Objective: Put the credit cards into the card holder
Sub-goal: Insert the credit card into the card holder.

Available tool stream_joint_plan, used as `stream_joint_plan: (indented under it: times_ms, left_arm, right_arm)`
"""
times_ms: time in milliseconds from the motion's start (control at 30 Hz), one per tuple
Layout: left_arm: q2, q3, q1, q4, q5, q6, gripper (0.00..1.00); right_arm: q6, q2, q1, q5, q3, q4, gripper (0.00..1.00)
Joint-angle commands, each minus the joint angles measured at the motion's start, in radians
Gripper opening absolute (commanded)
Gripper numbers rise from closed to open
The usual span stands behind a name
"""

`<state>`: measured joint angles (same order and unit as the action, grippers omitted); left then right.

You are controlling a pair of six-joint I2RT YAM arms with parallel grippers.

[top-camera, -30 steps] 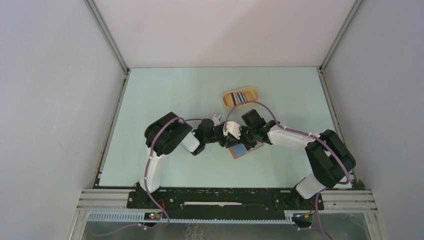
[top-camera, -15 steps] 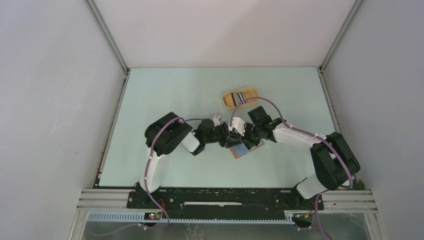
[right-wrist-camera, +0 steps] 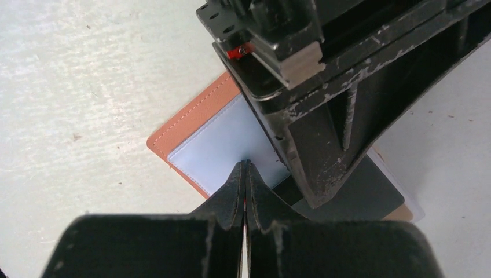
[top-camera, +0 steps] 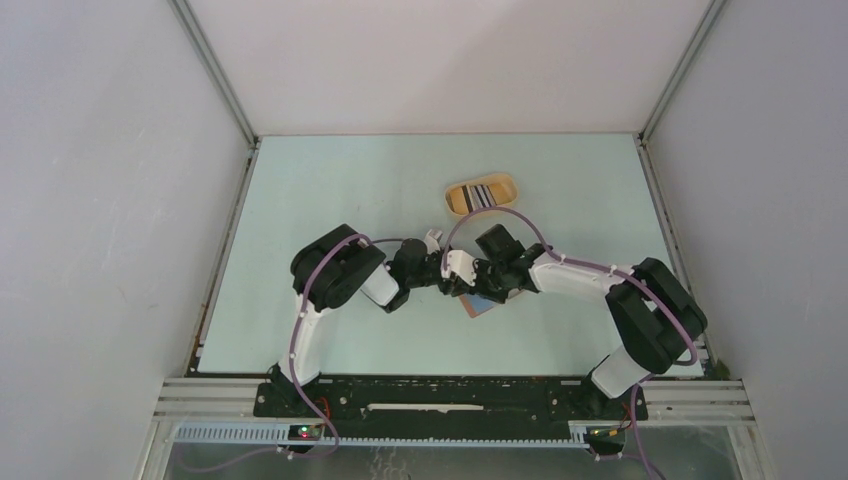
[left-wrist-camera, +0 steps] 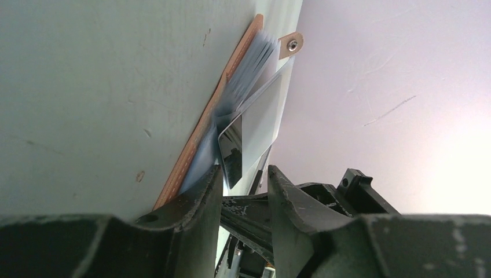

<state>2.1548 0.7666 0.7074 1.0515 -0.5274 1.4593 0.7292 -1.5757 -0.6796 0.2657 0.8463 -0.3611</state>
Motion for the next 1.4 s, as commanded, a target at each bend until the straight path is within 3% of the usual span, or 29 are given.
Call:
stream_joint_plan:
  times_ms: [0,367,967,1367]
  left_arm:
    - [0.013,-0.022,-0.002,0.035,-0.003,0.006,0.40]
    - [0.027,-0.028,-0.005,0.054,-0.007,0.019,0.40]
    - [0.040,-0.034,-0.011,0.054,-0.004,0.019,0.40]
    - [0.013,-0.031,-0.010,-0.073,0.001,-0.039,0.28]
  right_arm:
    - [-0.021,-0.022,-0.018,-0.101,0.031,0.050,0.03]
    - [-0.030,-0.017,-0.009,-0.219,0.031,0.081,0.03]
    - [-0.040,0.013,0.086,-0.253,0.031,0.102,0.04]
    - [-0.097,0.049,0.149,-0.129,0.048,0.065,0.08]
